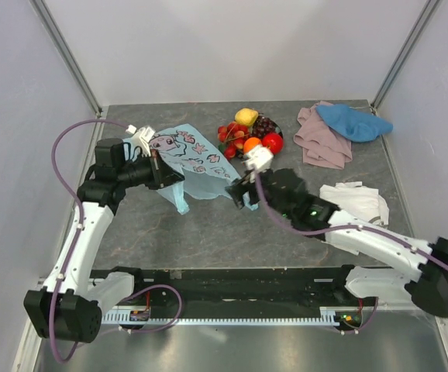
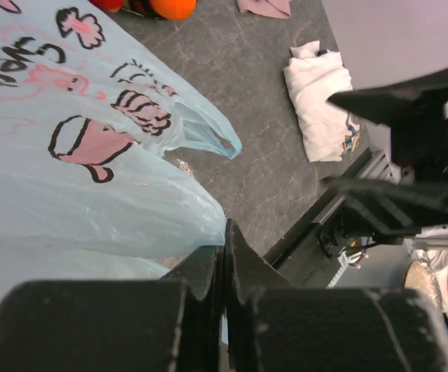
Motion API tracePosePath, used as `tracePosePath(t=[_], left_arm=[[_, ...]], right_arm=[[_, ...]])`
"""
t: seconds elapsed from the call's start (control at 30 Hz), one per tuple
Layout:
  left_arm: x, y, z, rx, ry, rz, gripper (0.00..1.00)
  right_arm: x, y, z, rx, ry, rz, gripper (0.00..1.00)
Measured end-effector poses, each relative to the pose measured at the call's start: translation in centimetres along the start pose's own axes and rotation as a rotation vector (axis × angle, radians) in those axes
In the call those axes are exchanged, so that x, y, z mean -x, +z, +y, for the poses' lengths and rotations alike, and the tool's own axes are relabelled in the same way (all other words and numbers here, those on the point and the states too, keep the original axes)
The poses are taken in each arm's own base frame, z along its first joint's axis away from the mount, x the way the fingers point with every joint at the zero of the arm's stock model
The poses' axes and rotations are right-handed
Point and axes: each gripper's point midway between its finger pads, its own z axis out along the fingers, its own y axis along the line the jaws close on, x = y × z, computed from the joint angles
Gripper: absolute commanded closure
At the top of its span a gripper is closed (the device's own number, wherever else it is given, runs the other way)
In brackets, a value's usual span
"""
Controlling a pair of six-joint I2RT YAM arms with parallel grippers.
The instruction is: Place the fruits into the plastic bag
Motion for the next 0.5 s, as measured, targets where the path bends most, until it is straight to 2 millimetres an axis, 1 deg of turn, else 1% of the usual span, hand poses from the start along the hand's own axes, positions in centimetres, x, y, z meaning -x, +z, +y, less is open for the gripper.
tracePosePath(t=[0.03,0.07,0.1,0.17,0.23,0.33,0.4,0.5], left_arm=[[0.3,-0.4,-0.3,0.006,0.013,-0.010,0.98],[0.6,-0.9,-0.6,0.015,0.029,-0.019,0.98],[0.8,-1.2,-0.9,0.018,0.043,-0.027,0.98],[1.3,-2.0,-1.5,0.030,0.079,-0.046,0.98],[1.4,-2.6,-1.9,0.035,0.104,-0.054,0.98],[1.1,-3.1,-2.1,0.042,0.119,-0.046,0.98],[0.7,-3.2,-1.9,0.054,0.118,-0.034,0.98],[0.2,-3.3,-1.5,0.071,0.115,-0.018,0.98]], right_arm=[[-0.2,0.7,1.8,0.010,-0.051,0.012,0.18],[-0.5,1.5,1.9,-0.022,-0.088,0.025,0.18],[-1.0,1.9,4.1,0.009,-0.129,0.036,0.18],[-2.1,2.7,5.8,-0.005,-0.205,0.059,0.18],[-3.0,3.5,6.1,-0.035,-0.257,0.077,0.18],[-3.3,4.5,5.5,-0.092,-0.303,0.094,0.19],[-2.8,5.3,5.4,-0.118,-0.317,0.094,0.19],[-0.9,7.0,5.9,-0.133,-0.324,0.074,0.20]])
